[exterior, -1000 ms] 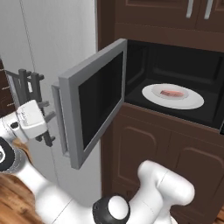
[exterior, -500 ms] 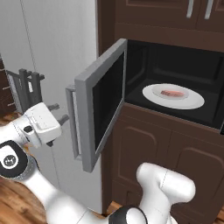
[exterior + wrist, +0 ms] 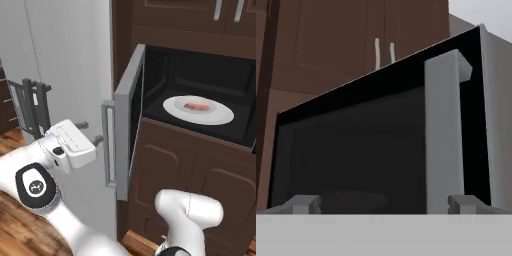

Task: Pick the steak from the counter and place it in the microwave. Then turn on the microwave.

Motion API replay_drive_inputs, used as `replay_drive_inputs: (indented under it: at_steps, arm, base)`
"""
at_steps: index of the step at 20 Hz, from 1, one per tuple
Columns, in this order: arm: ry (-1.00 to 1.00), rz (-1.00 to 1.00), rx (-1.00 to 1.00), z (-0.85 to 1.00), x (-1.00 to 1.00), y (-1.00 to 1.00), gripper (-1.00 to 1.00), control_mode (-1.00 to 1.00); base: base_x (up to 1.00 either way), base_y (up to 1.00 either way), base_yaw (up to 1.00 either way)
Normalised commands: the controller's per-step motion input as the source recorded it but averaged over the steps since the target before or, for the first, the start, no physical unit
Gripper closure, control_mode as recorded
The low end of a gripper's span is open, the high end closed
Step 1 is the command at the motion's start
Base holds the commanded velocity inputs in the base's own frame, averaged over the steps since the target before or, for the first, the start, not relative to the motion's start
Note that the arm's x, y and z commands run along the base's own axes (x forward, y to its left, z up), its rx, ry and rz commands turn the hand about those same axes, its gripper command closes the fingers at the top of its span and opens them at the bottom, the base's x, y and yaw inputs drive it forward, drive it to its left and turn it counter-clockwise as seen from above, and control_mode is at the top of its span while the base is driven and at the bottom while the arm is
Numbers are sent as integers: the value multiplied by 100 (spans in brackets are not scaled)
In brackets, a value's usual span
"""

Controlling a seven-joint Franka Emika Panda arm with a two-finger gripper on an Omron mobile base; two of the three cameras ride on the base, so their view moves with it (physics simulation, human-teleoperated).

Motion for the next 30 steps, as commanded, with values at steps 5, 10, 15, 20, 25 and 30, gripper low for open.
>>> replay_drive_inputs:
  at_steps: [5,10,15,20,25,30]
  arm:
    - [0,9,7,0,-1,-85,-100,-100]
    - [0,12,6,0,-1,-87,-100,-100]
    - [0,11,4,0,0,-79,-100,-100]
    - [0,12,3,0,0,-77,-100,-100]
    - [0,12,3,0,0,-74,-100,-100]
    - [0,12,3,0,0,-72,-100,-100]
  base:
    - [0,0,0]
    - [0,0,0]
    - [0,0,0]
    - [0,0,0]
    - [0,0,0]
    - [0,0,0]
